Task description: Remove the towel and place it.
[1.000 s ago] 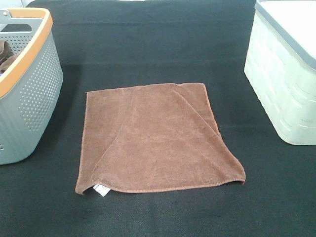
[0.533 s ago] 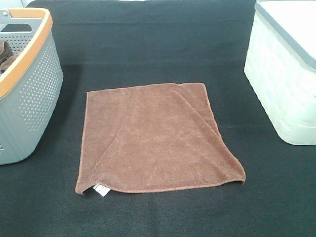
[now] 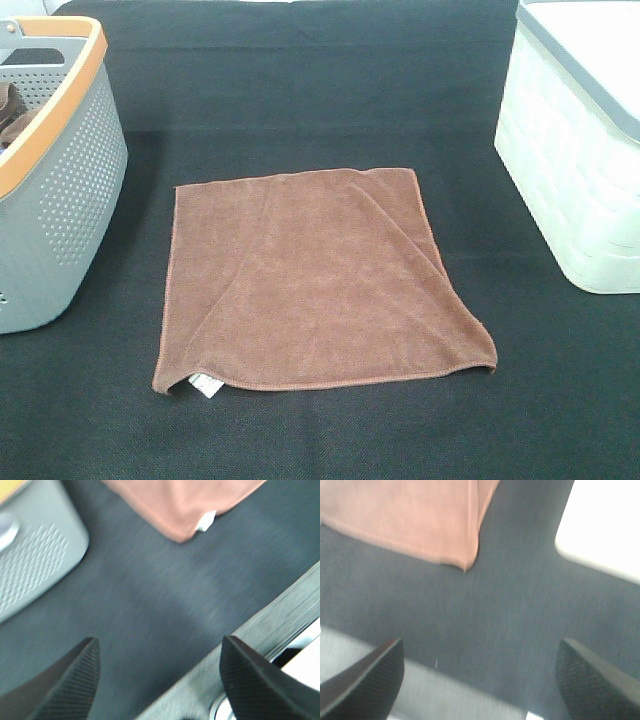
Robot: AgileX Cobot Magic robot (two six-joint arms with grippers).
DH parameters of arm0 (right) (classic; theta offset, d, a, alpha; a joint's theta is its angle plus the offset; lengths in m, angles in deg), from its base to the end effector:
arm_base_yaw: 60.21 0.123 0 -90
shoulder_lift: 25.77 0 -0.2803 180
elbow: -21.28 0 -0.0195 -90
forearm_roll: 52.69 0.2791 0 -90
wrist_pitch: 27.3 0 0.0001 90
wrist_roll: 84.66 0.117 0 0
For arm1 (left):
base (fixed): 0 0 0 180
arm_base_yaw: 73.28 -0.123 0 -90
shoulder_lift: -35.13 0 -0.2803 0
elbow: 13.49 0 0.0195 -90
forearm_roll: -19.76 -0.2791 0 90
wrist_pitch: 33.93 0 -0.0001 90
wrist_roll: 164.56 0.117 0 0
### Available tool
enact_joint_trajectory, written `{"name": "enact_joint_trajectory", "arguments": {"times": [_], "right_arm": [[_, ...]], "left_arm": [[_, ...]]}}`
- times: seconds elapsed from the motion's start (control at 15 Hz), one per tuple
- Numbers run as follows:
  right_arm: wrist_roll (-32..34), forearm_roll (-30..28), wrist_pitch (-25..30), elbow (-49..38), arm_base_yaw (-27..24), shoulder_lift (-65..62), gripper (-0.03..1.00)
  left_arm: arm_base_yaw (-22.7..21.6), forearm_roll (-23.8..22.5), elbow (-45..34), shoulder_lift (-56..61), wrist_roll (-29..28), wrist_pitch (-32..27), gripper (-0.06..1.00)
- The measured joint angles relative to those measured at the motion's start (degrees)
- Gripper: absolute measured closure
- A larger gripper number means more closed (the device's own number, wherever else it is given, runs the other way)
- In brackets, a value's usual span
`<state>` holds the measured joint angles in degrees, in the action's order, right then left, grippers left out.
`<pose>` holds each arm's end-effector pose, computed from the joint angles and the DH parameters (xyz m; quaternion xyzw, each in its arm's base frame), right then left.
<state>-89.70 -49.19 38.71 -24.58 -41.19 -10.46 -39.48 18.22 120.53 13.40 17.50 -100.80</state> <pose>0.0525 0.0250 0.2781 -0.1878 0.8753 0.0844 0.4376 0.0629 -0.0386 0.2685 0.2841 0.8776 -0.0926 0.3750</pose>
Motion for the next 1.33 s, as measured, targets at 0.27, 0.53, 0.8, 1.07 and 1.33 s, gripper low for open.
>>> {"name": "enact_joint_trajectory", "arguments": {"times": [0.27, 0.53, 0.8, 1.07, 1.33], "right_arm": [[-1.0, 0.3, -4.7, -2.3, 0.0, -4.5, 0.18], [-3.1, 1.8, -4.8, -2.4, 0.0, -4.5, 0.18], [-3.1, 1.9, -4.8, -2.4, 0.0, -4.5, 0.18], [-3.1, 1.9, -4.8, -2.4, 0.0, -4.5, 0.18], [-3.1, 1.9, -4.8, -2.4, 0.0, -4.5, 0.18]], "left_arm": [[0.0, 2.3, -2.3, 0.1, 2.9, 5.8, 0.29], [0.0, 2.3, -2.3, 0.1, 3.1, 6.2, 0.29], [0.0, 2.4, -2.3, 0.1, 3.2, 6.2, 0.29], [0.0, 2.4, -2.3, 0.1, 3.2, 6.2, 0.29], [-0.1, 2.4, -2.3, 0.1, 3.2, 6.2, 0.29]]}}
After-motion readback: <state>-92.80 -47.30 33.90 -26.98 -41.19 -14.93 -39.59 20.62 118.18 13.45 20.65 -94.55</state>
